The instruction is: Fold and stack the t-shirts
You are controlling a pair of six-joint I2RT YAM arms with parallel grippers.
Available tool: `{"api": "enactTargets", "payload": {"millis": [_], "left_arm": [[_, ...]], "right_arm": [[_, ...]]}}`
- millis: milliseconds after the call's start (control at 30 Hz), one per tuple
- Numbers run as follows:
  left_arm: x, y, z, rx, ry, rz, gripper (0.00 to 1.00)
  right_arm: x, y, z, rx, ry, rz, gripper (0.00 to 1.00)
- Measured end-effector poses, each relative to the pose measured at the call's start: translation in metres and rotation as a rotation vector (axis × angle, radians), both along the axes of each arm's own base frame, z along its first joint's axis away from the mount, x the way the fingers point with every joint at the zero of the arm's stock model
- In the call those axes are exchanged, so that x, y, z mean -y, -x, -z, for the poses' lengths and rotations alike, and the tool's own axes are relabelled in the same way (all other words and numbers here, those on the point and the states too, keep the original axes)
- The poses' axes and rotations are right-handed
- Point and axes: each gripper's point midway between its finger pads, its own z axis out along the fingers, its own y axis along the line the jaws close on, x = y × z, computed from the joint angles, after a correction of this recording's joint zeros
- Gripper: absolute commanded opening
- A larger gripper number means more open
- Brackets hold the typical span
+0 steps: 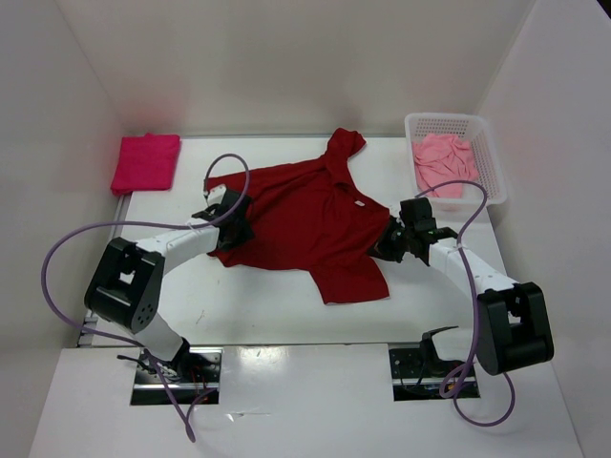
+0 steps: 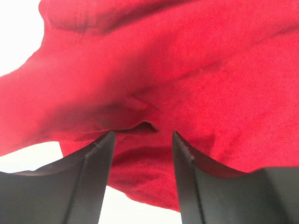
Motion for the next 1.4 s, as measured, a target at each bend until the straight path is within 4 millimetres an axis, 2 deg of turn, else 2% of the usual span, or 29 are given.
{"api": "enactTargets", "payload": {"millis": [167,267,433,533,633,667,767,800,967,1067,1167,1233,1300,1400], "left_arm": [[-0.004,-0.003,-0.001,0.016,-0.019,-0.014,0.46],[-0.005,-0.005,0.001,0.019,-0.029,-0.016,0.44],[-0.009,-0.006,0.014,-0.010,-0.053,-0.015,0.63],[-0.012,-0.009,0.012,0.001,-0.057,-0.022,0.63],[-0.014,-0.012,0.010,0.011,-0.054,-0.030,0.50],[-0.014,-0.014,0.009,0.015,-0.053,-0.031,0.39],[-0.013,-0.018,0.006,0.027,-0.047,-0.035,0.25],[-0.013,-0.019,0.005,0.031,-0.047,-0.034,0.16],[-0.012,-0.018,-0.002,0.034,-0.040,-0.026,0.00],[-0.011,-0.011,-0.027,0.061,-0.007,-0.003,0.00],[-0.013,-0.002,-0.079,0.170,0.066,0.025,0.00],[-0.026,0.011,-0.117,0.255,0.104,0.026,0.00],[-0.049,0.030,-0.145,0.316,0.115,-0.002,0.04],[-0.068,0.056,-0.155,0.323,0.113,-0.031,0.15]], "right_arm": [[0.000,-0.001,0.000,0.006,-0.001,0.000,0.07],[-0.001,-0.001,0.000,0.008,-0.005,-0.003,0.07],[-0.002,-0.001,-0.001,0.012,-0.011,-0.007,0.07],[-0.003,-0.001,-0.002,0.013,-0.017,-0.011,0.07],[-0.004,-0.001,-0.003,0.015,-0.022,-0.015,0.07],[-0.004,-0.001,-0.003,0.015,-0.023,-0.016,0.07],[-0.004,-0.001,-0.003,0.017,-0.023,-0.017,0.07],[-0.004,-0.001,-0.003,0.018,-0.023,-0.018,0.07],[-0.004,-0.002,-0.004,0.022,-0.024,-0.018,0.07],[-0.004,-0.002,-0.004,0.023,-0.022,-0.016,0.05],[-0.002,-0.003,-0.006,0.032,-0.011,-0.007,0.03],[0.000,-0.004,-0.008,0.042,-0.002,0.002,0.01],[0.003,-0.004,-0.009,0.049,0.007,0.013,0.01],[0.006,-0.004,-0.012,0.055,0.015,0.038,0.01]]}}
